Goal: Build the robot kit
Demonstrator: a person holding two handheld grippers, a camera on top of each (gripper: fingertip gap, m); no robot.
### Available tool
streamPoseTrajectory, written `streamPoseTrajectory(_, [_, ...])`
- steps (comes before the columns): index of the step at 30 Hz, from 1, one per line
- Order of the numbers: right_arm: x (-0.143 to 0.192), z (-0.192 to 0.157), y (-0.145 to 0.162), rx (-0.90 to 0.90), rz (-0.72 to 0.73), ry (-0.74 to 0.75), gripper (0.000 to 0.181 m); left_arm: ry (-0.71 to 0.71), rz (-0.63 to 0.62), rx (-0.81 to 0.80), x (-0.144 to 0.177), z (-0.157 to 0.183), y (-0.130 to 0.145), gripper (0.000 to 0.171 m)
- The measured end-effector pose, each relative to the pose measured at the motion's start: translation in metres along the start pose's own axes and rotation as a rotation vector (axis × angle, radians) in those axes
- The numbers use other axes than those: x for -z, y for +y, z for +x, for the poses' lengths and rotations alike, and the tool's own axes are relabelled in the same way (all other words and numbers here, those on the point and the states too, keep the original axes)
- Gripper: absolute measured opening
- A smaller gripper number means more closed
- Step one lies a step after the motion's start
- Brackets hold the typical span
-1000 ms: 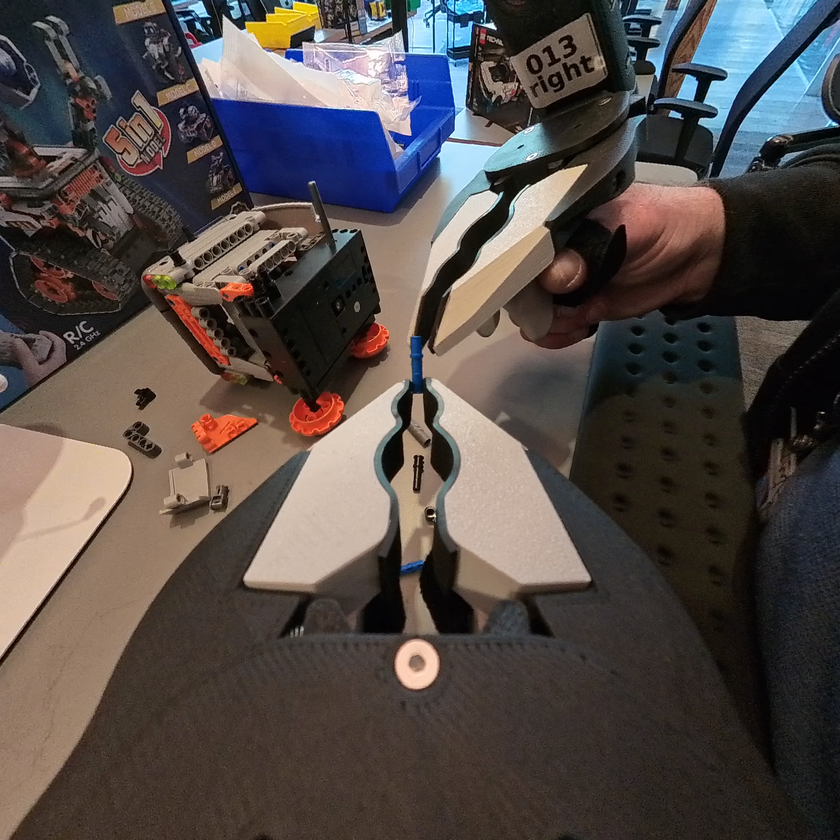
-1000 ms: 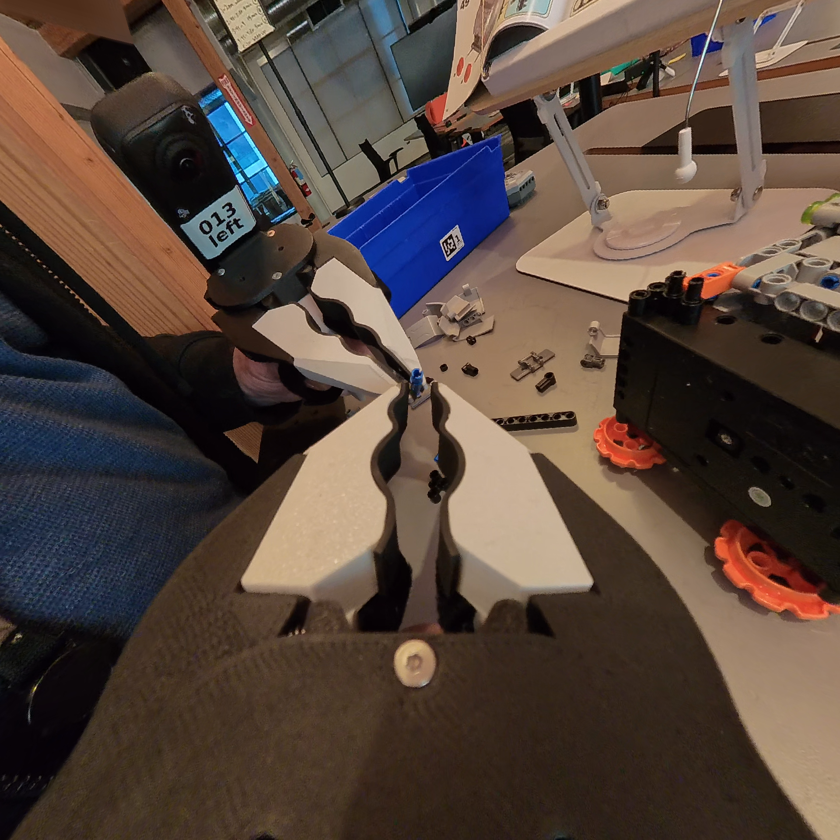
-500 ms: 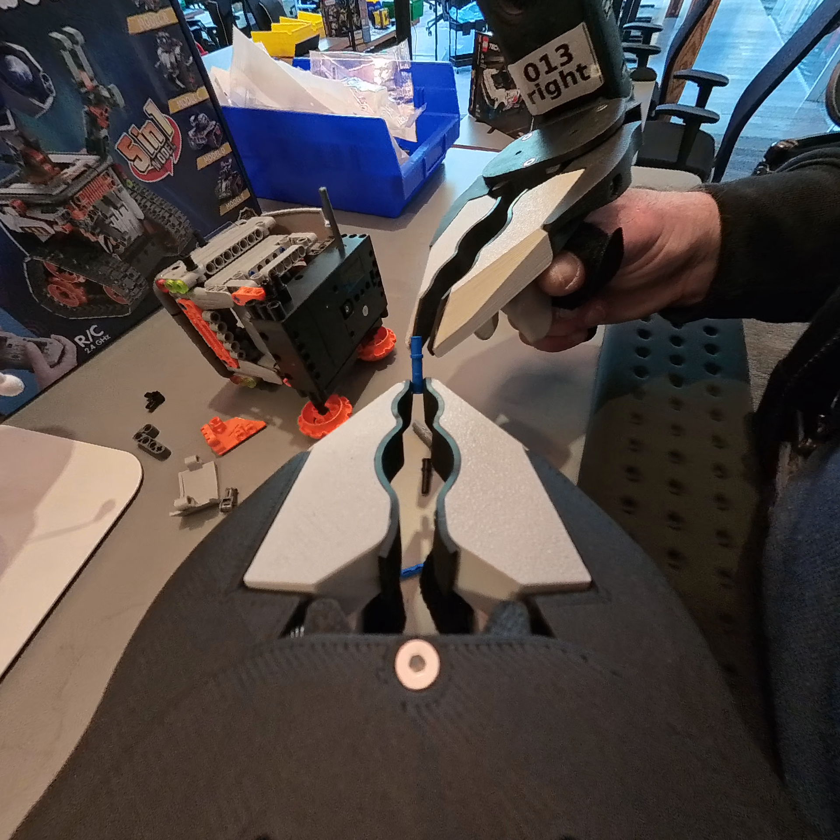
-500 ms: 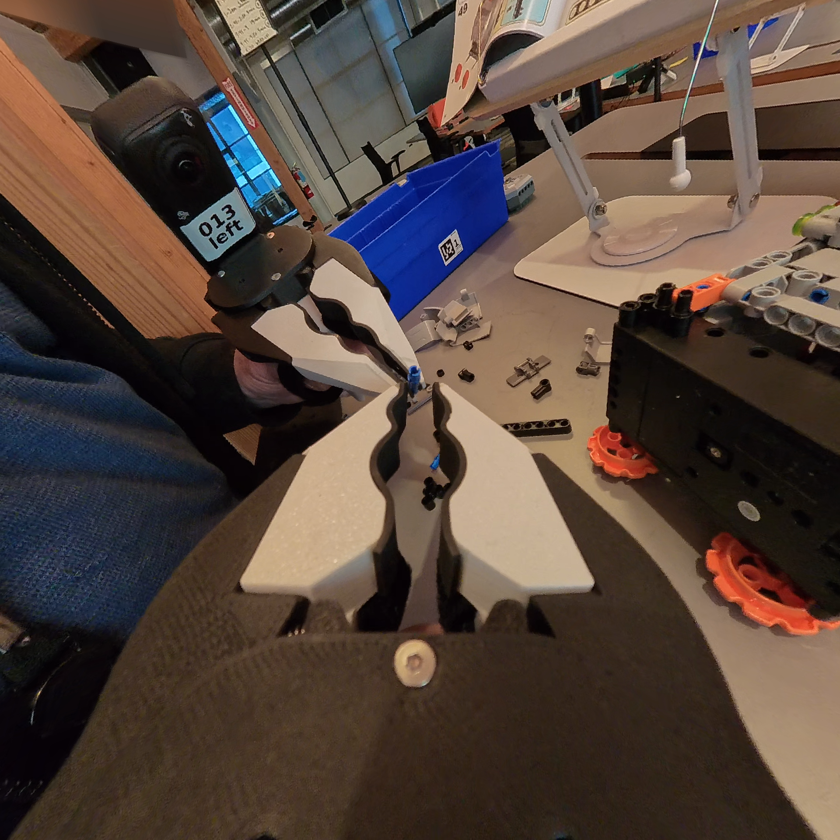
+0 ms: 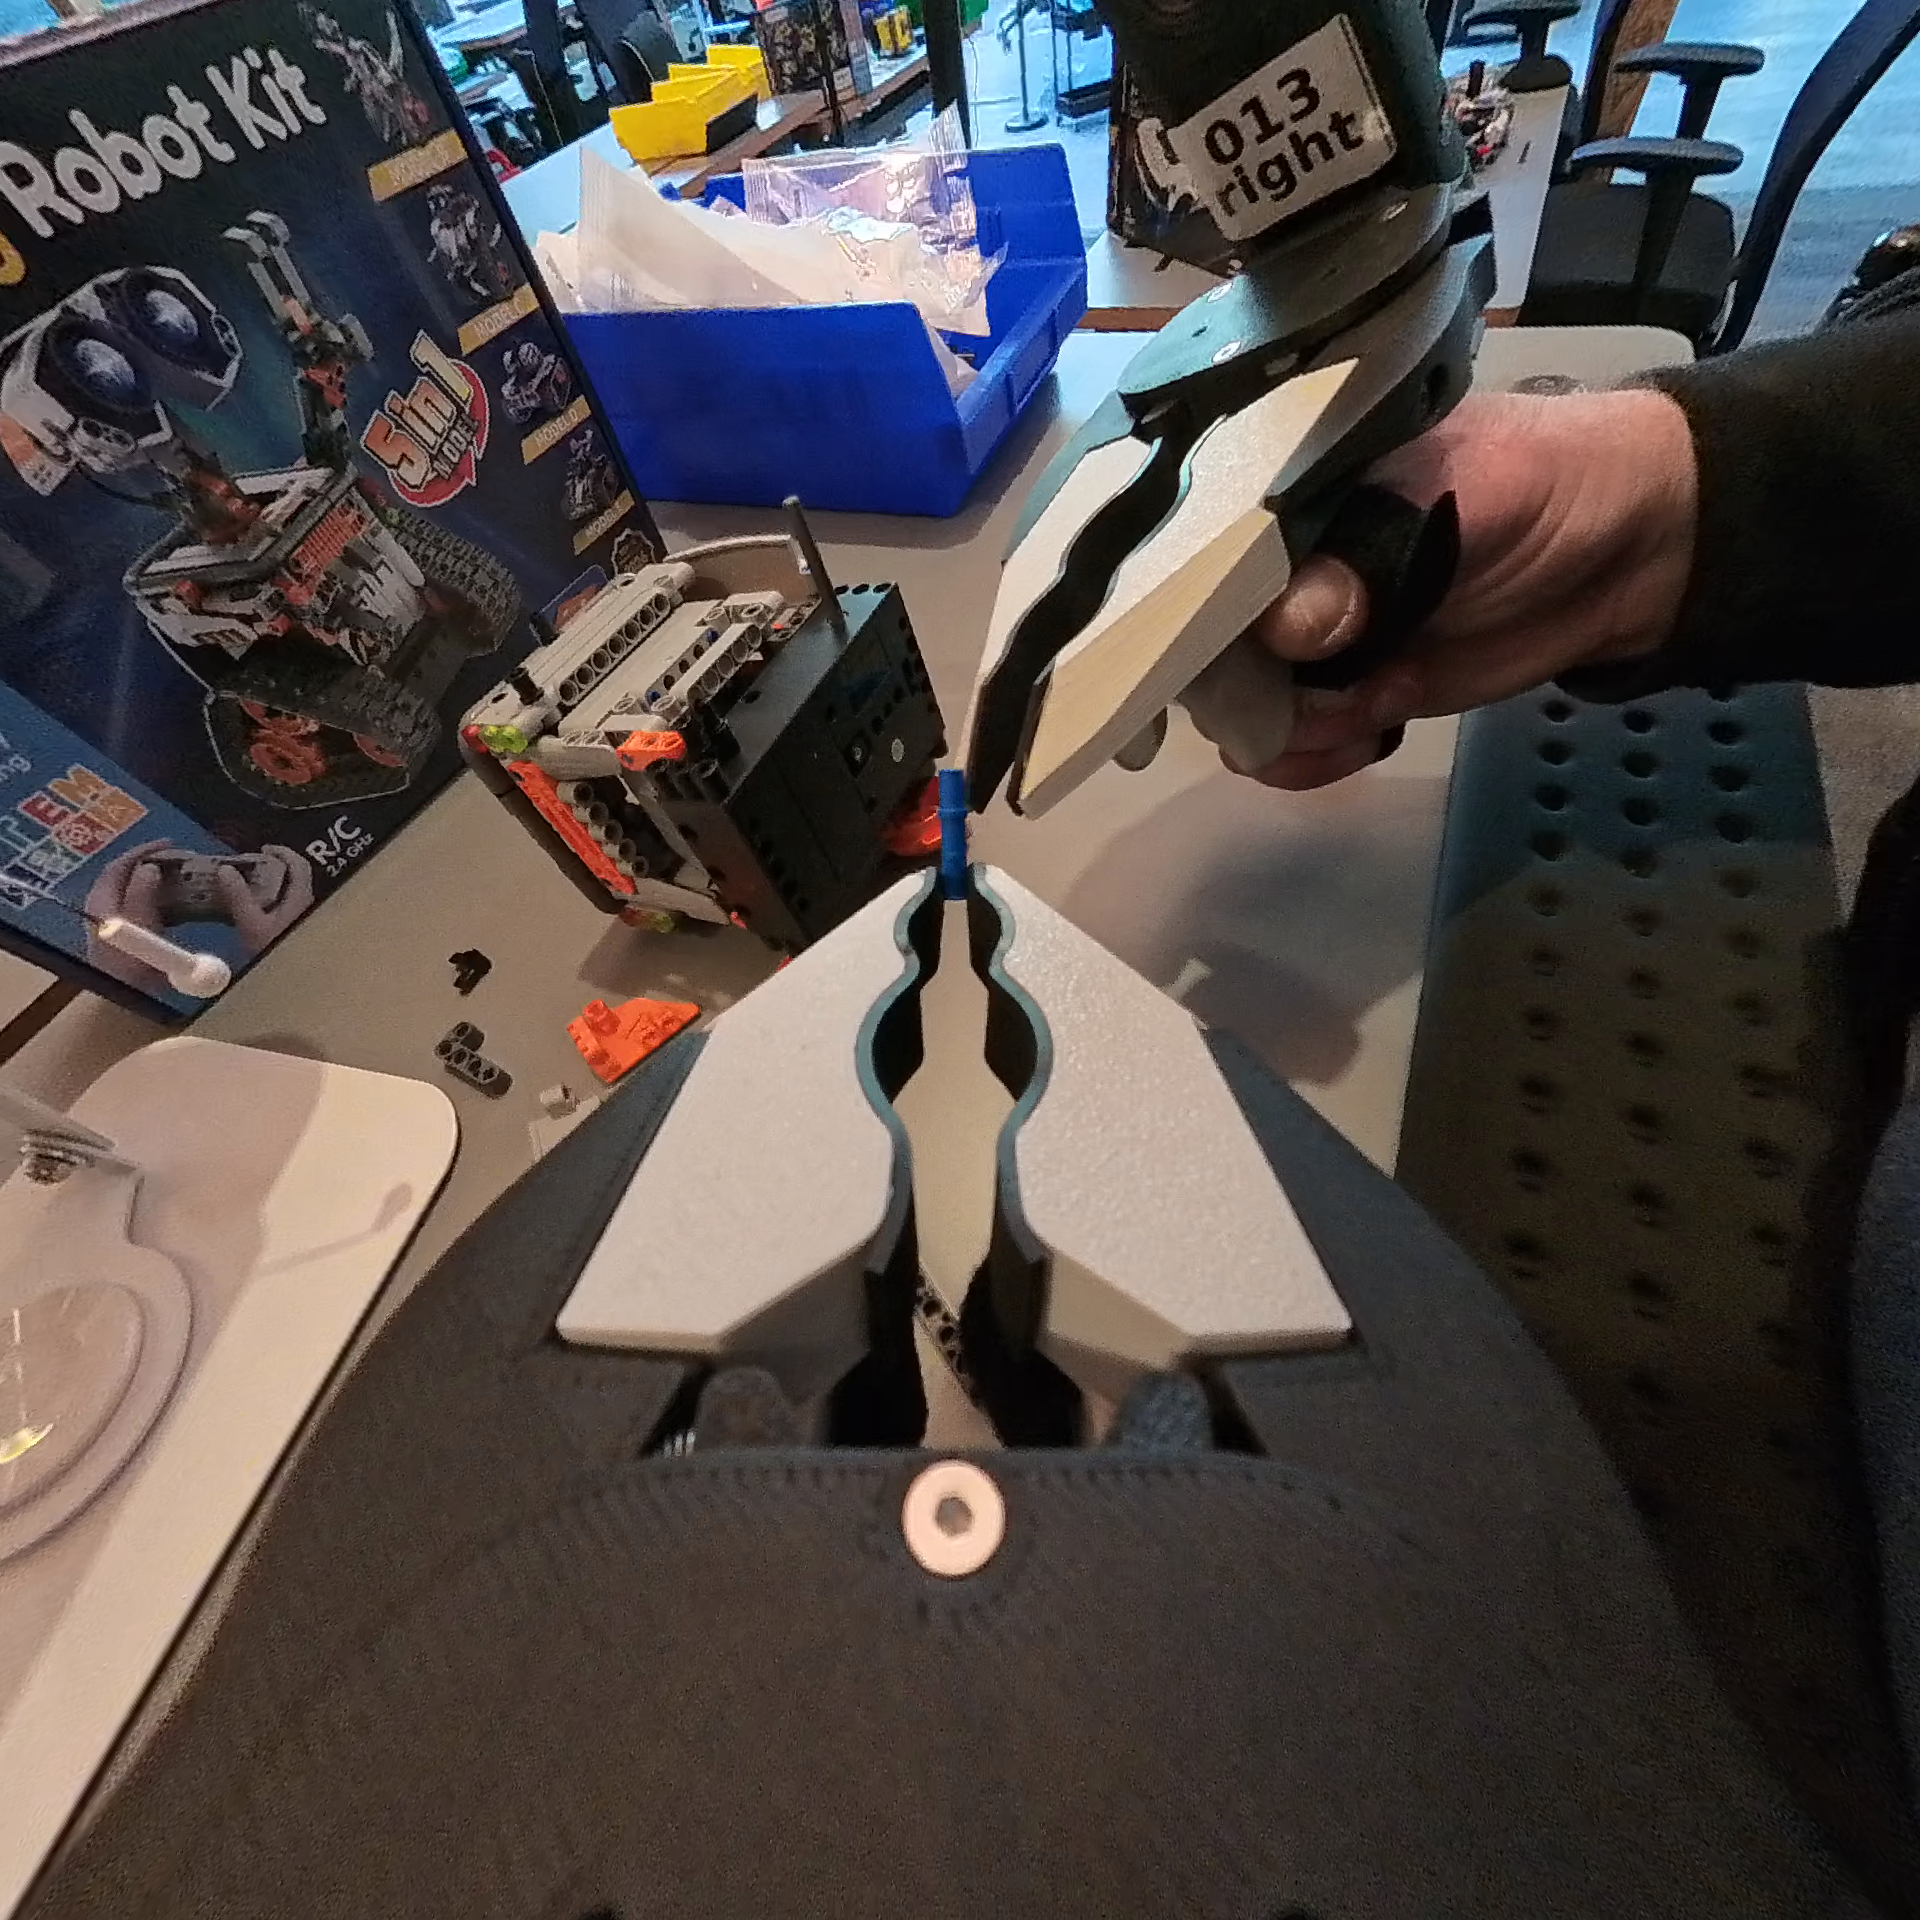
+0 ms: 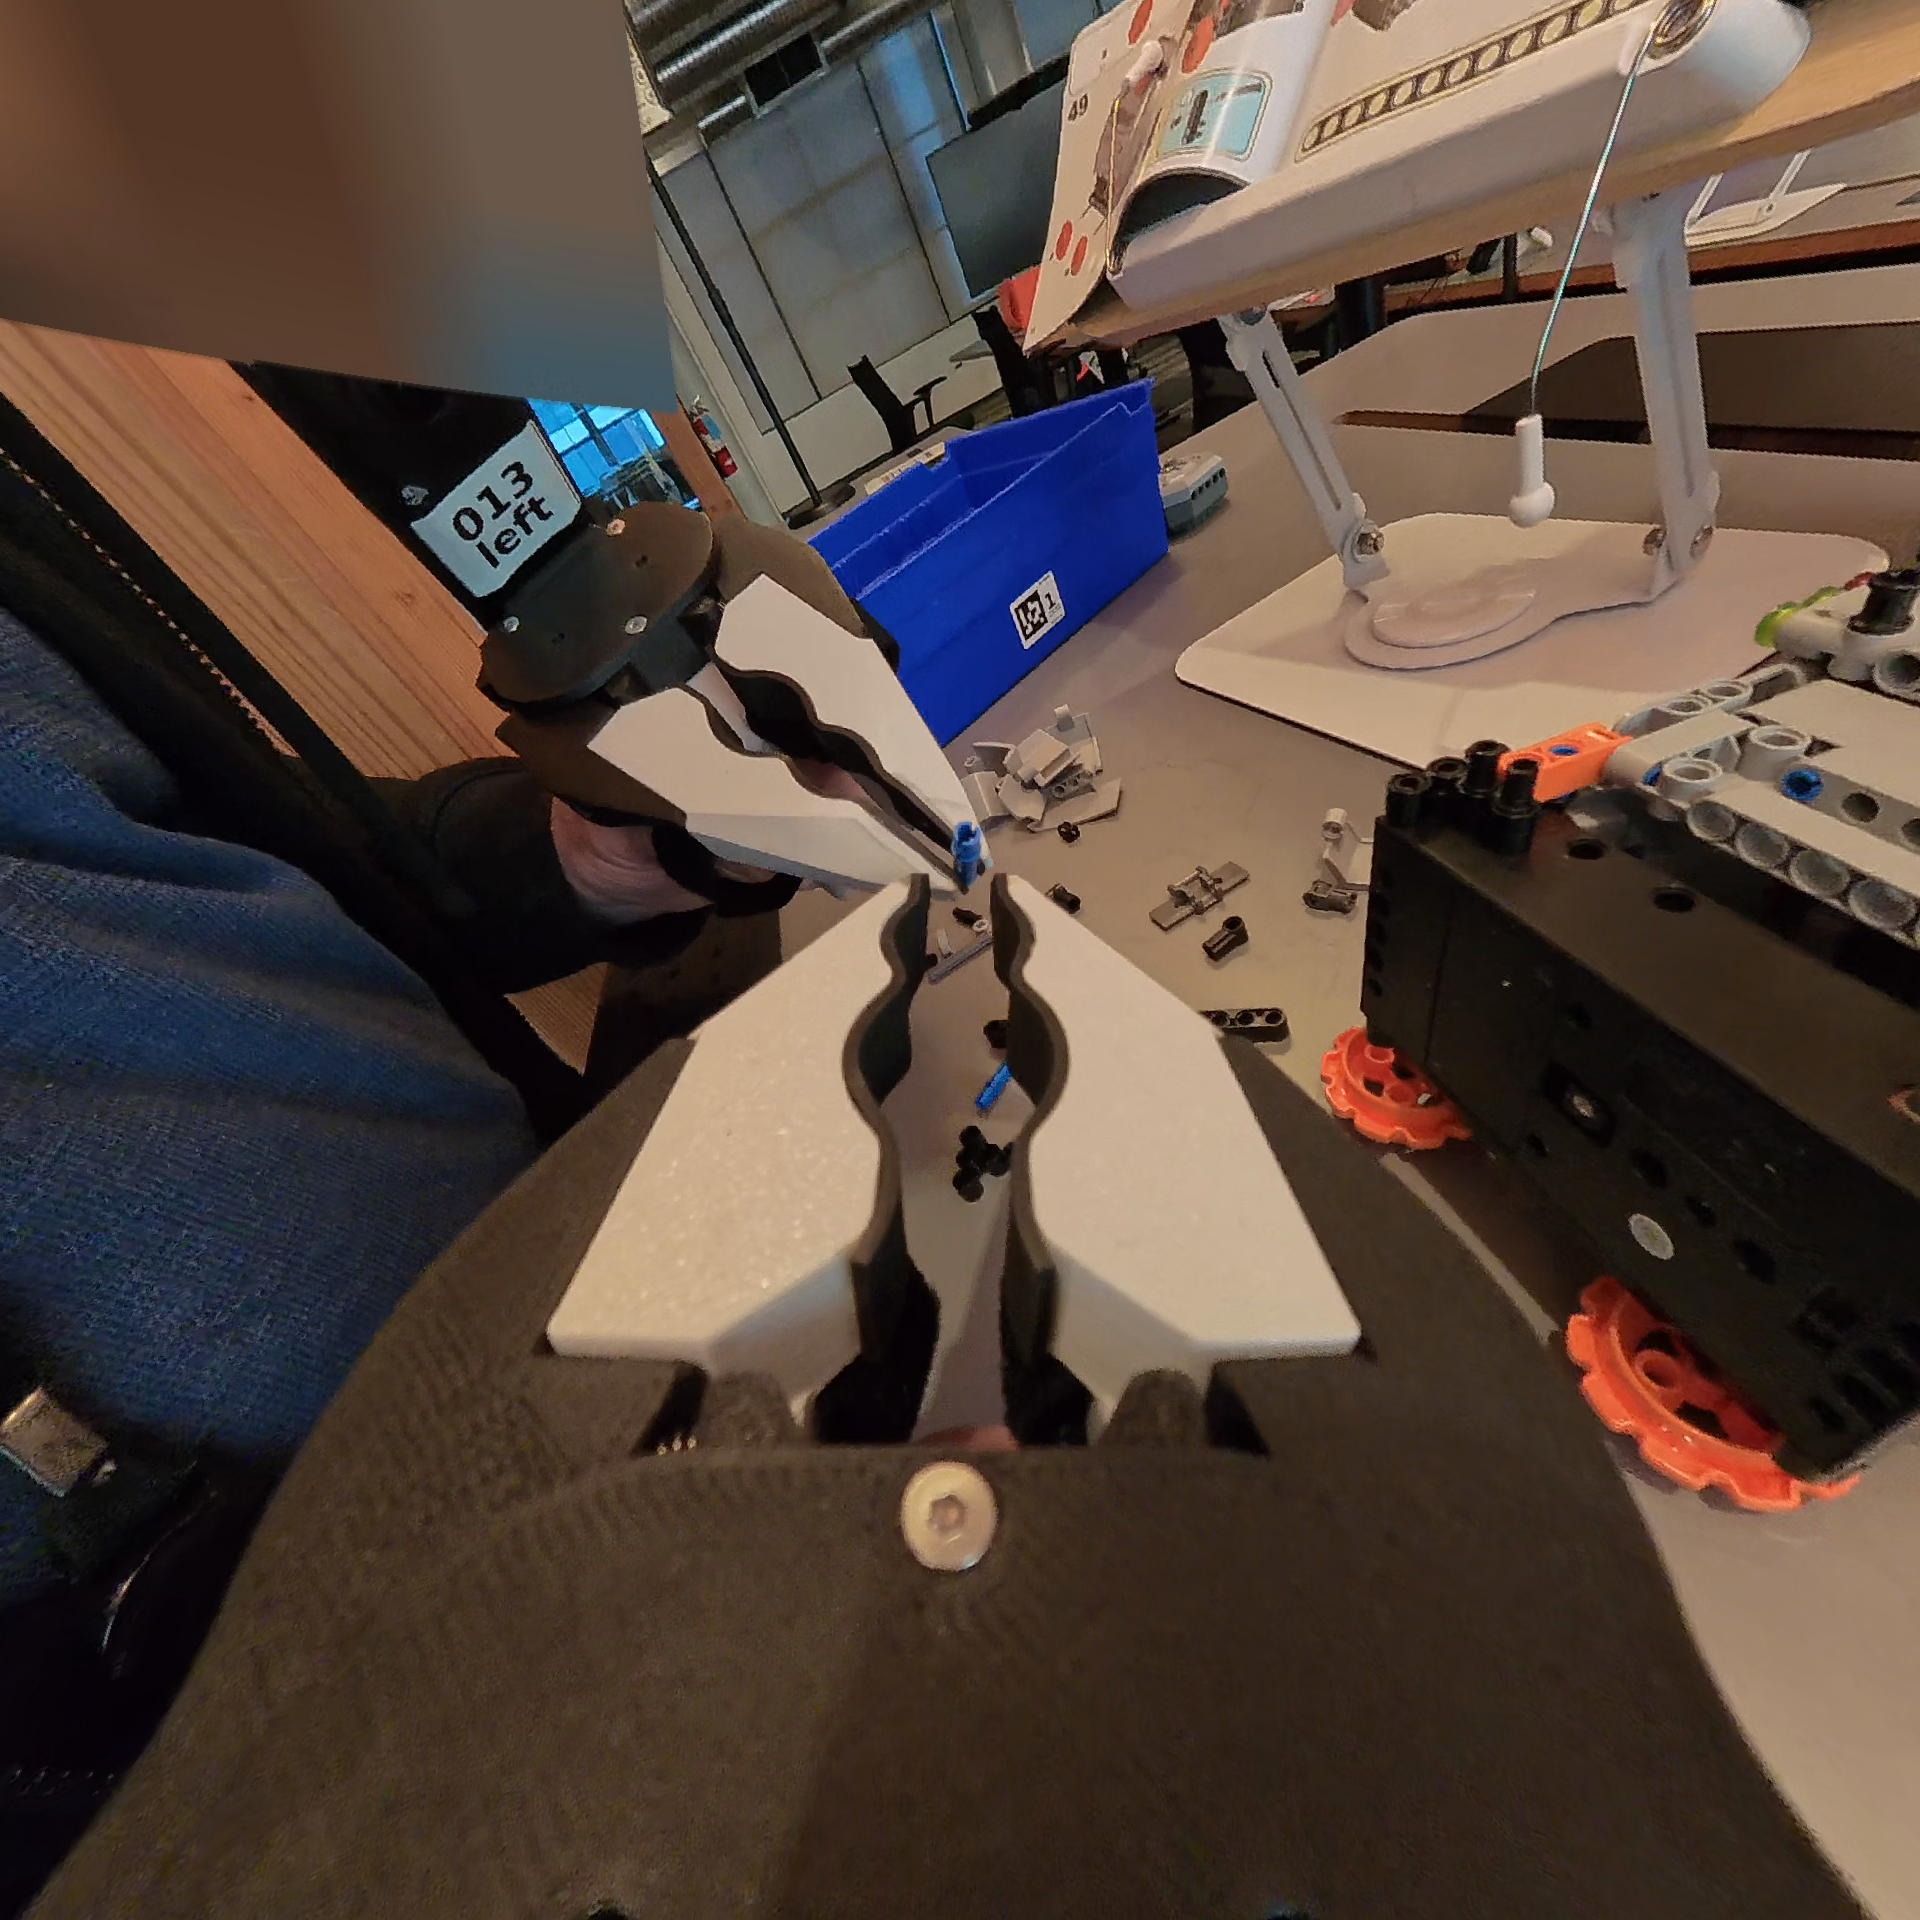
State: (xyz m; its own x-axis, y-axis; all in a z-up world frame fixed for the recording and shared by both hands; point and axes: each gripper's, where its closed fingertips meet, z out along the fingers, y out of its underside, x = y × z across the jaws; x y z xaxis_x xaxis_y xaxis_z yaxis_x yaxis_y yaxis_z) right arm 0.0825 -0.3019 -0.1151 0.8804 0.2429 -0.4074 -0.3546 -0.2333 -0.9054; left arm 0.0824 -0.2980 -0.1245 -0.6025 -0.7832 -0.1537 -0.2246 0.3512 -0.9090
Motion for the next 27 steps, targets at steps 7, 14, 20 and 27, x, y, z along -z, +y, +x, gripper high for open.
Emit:
streamPoseTrajectory(7, [-0.004,-0.001,-0.002,0.006,0.003,0.004,0.006,-0.002,-0.019,-0.052,-0.003,0.003,-0.001,0.003])
streamPoseTrajectory(14, [-0.001,-0.001,0.0,0.044,-0.015,0.038,0.003,0.026,-0.008,-0.024,-0.007,0.007,-0.003,0.003])
streamPoseTrajectory(20, [0.008,0.001,-0.003,0.054,-0.015,0.069,0.003,0.045,-0.004,-0.031,-0.013,0.009,-0.009,0.004])
streamPoseTrajectory(27, [0.017,0.013,-0.004,0.397,-0.172,0.304,0.002,0.119,0.046,0.143,-0.011,0.003,-0.02,0.013])
